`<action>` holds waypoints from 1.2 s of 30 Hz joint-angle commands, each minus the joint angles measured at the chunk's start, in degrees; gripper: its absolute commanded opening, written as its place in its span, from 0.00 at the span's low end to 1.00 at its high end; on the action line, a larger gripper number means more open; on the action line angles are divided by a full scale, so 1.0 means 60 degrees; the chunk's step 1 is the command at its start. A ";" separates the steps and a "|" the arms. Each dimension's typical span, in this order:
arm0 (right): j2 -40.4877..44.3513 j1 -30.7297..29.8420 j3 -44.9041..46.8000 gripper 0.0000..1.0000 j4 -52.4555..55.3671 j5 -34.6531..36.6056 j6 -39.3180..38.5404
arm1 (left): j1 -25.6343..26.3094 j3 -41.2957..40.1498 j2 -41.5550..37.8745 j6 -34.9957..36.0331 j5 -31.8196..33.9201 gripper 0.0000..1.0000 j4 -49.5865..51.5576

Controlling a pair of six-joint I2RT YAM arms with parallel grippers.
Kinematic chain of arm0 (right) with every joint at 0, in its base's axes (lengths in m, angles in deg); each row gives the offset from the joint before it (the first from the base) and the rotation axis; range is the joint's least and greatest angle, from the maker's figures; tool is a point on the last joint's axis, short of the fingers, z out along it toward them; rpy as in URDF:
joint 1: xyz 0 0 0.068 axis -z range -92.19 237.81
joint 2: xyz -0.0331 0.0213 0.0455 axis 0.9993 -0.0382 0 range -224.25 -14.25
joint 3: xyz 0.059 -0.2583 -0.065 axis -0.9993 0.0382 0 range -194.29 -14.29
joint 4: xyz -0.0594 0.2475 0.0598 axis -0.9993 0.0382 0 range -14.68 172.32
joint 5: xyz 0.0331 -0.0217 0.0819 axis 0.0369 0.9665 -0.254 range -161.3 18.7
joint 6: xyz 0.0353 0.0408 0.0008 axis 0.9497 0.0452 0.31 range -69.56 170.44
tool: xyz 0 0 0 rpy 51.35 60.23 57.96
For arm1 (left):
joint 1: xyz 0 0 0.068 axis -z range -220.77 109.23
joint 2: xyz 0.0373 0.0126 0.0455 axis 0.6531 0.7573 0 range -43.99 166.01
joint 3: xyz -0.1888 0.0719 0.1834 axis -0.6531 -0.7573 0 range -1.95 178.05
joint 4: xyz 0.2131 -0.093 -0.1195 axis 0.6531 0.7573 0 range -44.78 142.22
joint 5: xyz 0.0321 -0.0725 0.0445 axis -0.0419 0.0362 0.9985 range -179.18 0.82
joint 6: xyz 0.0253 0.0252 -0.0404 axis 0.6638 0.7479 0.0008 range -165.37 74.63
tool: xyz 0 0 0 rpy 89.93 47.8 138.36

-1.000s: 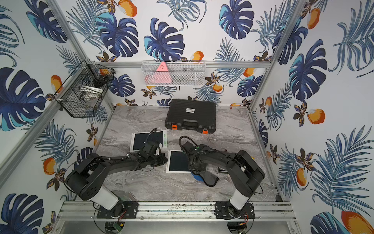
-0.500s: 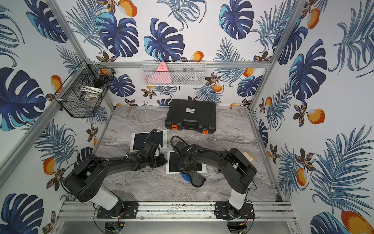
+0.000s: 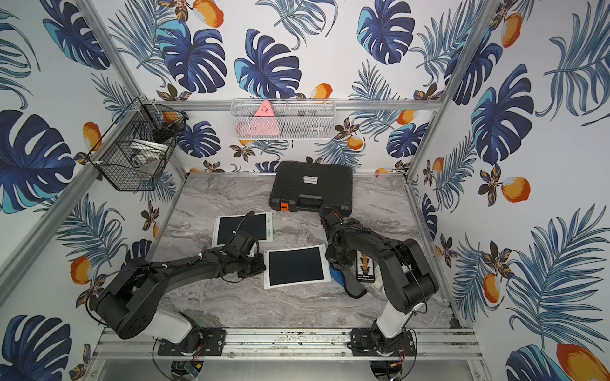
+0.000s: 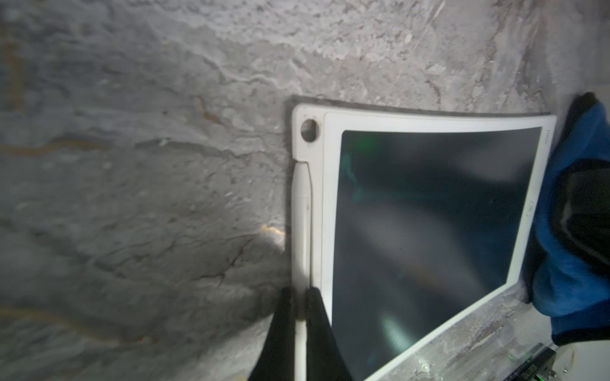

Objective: Wipe the drawing tablet
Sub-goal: Place the cleaning item at the center of the board.

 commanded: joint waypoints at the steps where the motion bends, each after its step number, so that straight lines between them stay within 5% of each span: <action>1: -0.0388 0.0097 -0.0845 0.00 0.0455 0.0164 -0.0620 | -0.0109 -0.0127 0.0280 -0.0010 0.2037 0.05 0.4475; 9: -0.1279 0.0685 -0.2249 0.00 0.0989 0.0629 -0.1098 | -0.0138 0.0019 0.0157 0.0016 0.2277 0.05 0.4598; 13: -0.1376 0.1002 -0.2106 0.31 0.1152 0.0762 -0.1281 | -0.0131 0.0160 0.0158 0.0098 0.2420 0.07 0.4677; 16: -0.0920 0.1024 -0.2087 0.45 0.1225 0.0746 -0.1490 | -0.0134 0.0199 0.0217 0.0124 0.2376 0.07 0.4645; 26: 0.0500 0.1026 -0.3185 0.69 0.2506 0.0465 -0.1686 | -0.0135 0.0199 0.0219 0.0192 0.2267 0.07 0.4513; 33: 0.0975 0.1264 -0.3400 0.98 0.2674 0.0362 -0.1946 | -0.0138 0.0207 0.0204 0.0168 0.2182 0.07 0.4430; 36: 0.0635 0.1408 -0.3970 1.00 0.3044 0.0435 -0.2081 | -0.0138 0.0174 0.0203 0.0192 0.2128 0.07 0.4379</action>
